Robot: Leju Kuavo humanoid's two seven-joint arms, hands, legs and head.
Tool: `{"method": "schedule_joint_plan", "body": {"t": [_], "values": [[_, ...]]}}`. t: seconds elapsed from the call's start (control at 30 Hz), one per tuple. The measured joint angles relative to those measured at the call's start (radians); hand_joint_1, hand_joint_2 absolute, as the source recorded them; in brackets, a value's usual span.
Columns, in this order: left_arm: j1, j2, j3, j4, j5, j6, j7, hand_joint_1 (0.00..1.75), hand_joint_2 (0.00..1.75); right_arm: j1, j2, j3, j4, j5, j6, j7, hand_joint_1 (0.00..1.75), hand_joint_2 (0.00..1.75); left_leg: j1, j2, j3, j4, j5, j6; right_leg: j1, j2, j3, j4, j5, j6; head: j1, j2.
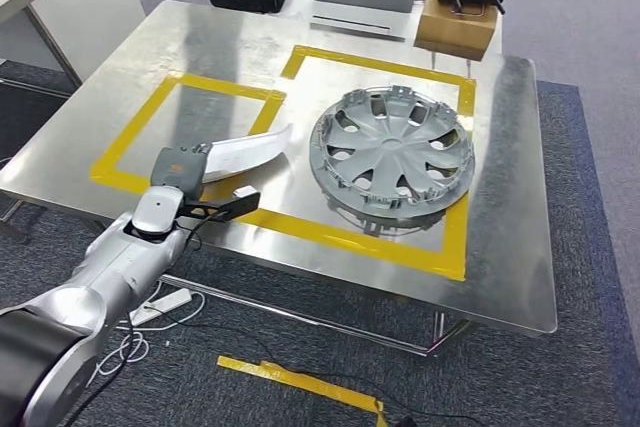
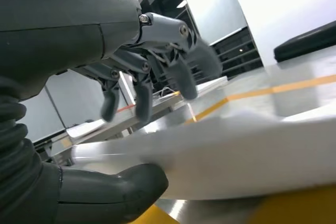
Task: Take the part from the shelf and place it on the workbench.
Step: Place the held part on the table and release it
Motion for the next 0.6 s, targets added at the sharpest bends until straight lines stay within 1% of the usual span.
{"method": "schedule_joint_plan", "body": {"t": [0.03,0.1,0.13,0.17,0.2,0.23,0.27,0.3,0.33,0.37,0.4,0.47,0.5,0.53,0.57,0.6], "values": [[-0.003,-0.002,0.001,0.0,-0.003,0.004,-0.004,0.0,1.75,0.0,0.0,0.0,0.0,0.0,0.001,0.0,0.0,0.0,0.001,0.0,0.001,-0.002,0.002,0.005,-0.001,0.0,-0.02,0.042,-0.025,0.004,0.001,0.0],[-0.005,-0.007,0.002,0.0,-0.012,0.013,-0.004,0.0,1.75,-0.001,0.0,0.0,0.0,0.001,0.002,0.001,0.0,0.0,0.0,0.0,0.001,-0.003,0.001,0.012,-0.001,0.0,-0.085,0.177,-0.089,0.008,0.004,0.0],[-0.004,-0.008,0.002,0.0,-0.019,0.019,0.002,0.0,1.75,0.0,0.0,0.0,0.0,0.0,0.002,0.001,0.0,0.0,-0.001,0.0,0.001,-0.002,0.001,0.012,-0.001,0.0,-0.115,0.237,-0.108,0.009,0.005,0.0],[-0.002,-0.009,0.003,0.0,-0.028,0.026,0.011,0.0,1.75,0.0,0.0,0.0,0.0,0.0,0.002,0.001,0.0,0.0,-0.002,0.0,0.001,-0.002,0.0,0.013,-0.001,0.0,-0.13,0.266,-0.109,0.01,0.005,0.0],[-0.002,-0.01,0.003,0.0,-0.036,0.033,0.021,0.0,1.75,0.001,0.0,0.0,0.0,-0.001,0.002,0.001,0.0,0.0,-0.003,0.0,0.001,-0.001,0.0,0.013,-0.001,0.0,-0.126,0.254,-0.091,0.008,0.005,0.0],[-0.003,-0.011,0.003,0.0,-0.043,0.04,0.029,0.0,1.75,0.001,0.0,0.0,0.0,-0.001,0.002,0.001,0.0,0.0,-0.003,0.0,0.002,-0.001,0.0,0.012,-0.001,0.0,-0.103,0.204,-0.058,0.006,0.005,0.0],[-0.005,-0.012,0.005,0.0,-0.047,0.048,0.034,0.0,1.75,0.001,0.0,0.0,0.0,-0.002,0.002,0.001,0.0,0.0,-0.003,0.0,0.003,0.0,-0.001,0.011,-0.001,0.0,-0.068,0.133,-0.022,0.002,0.005,0.0],[-0.008,-0.012,0.007,0.0,-0.049,0.056,0.035,0.0,1.75,0.0,0.0,0.0,0.0,-0.002,0.002,0.001,0.0,0.0,-0.006,-0.001,0.003,0.001,-0.003,0.008,0.0,0.0,-0.031,0.064,0.003,-0.002,0.005,0.0],[-0.01,-0.013,0.011,0.0,-0.049,0.065,0.033,0.0,1.75,-0.001,0.0,0.0,0.0,-0.003,0.002,0.001,0.0,0.0,-0.007,-0.001,0.001,0.002,-0.003,0.005,0.001,0.0,-0.004,0.015,0.016,-0.005,0.005,0.0],[-0.012,-0.014,0.015,0.0,-0.048,0.077,0.029,0.0,1.75,-0.002,0.0,0.0,0.0,-0.003,0.002,0.002,0.0,0.0,-0.009,-0.001,-0.001,0.003,-0.004,0.0,0.002,0.001,0.011,-0.012,0.018,-0.008,0.004,0.0],[-0.013,-0.015,0.018,0.0,-0.044,0.09,0.022,0.0,1.75,-0.002,0.0,0.0,0.0,-0.004,0.002,0.002,0.0,0.0,-0.01,-0.001,-0.003,0.003,-0.003,-0.005,0.004,0.002,0.016,-0.019,0.014,-0.012,0.004,0.0],[-0.013,-0.018,0.028,-0.001,-0.023,0.122,-0.005,0.0,1.75,0.0,0.0,0.0,0.0,-0.005,0.002,0.003,0.0,0.0,-0.008,-0.001,-0.003,0.003,-0.004,-0.014,0.002,0.002,0.016,-0.022,0.016,-0.02,0.004,0.0],[-0.013,-0.021,0.038,-0.005,-0.002,0.143,-0.027,0.0,1.31,0.001,0.0,0.0,0.0,-0.006,0.002,0.004,0.0,0.0,-0.008,-0.001,-0.006,0.013,-0.012,-0.019,0.0,0.002,0.017,-0.024,0.018,-0.024,0.002,0.0],[-0.014,-0.024,0.054,-0.011,0.031,0.17,-0.057,0.0,0.87,0.001,0.0,0.0,0.0,-0.006,0.001,0.004,0.0,0.0,-0.006,-0.001,-0.018,0.043,-0.033,-0.025,-0.002,0.002,0.019,-0.026,0.02,-0.029,0.0,0.0],[-0.015,-0.028,0.072,-0.018,0.067,0.196,-0.087,0.0,0.44,0.0,0.0,0.0,0.0,-0.006,0.0,0.004,0.0,0.0,-0.005,0.0,-0.039,0.092,-0.061,-0.03,-0.003,0.001,0.021,-0.027,0.02,-0.031,-0.002,0.0],[-0.015,-0.033,0.092,-0.026,0.109,0.221,-0.122,0.0,0.0,0.0,0.0,0.0,0.0,-0.007,0.0,0.004,0.0,0.0,-0.004,0.0,-0.066,0.154,-0.093,-0.035,-0.004,0.001,0.021,-0.026,0.019,-0.033,-0.005,0.0]]}}
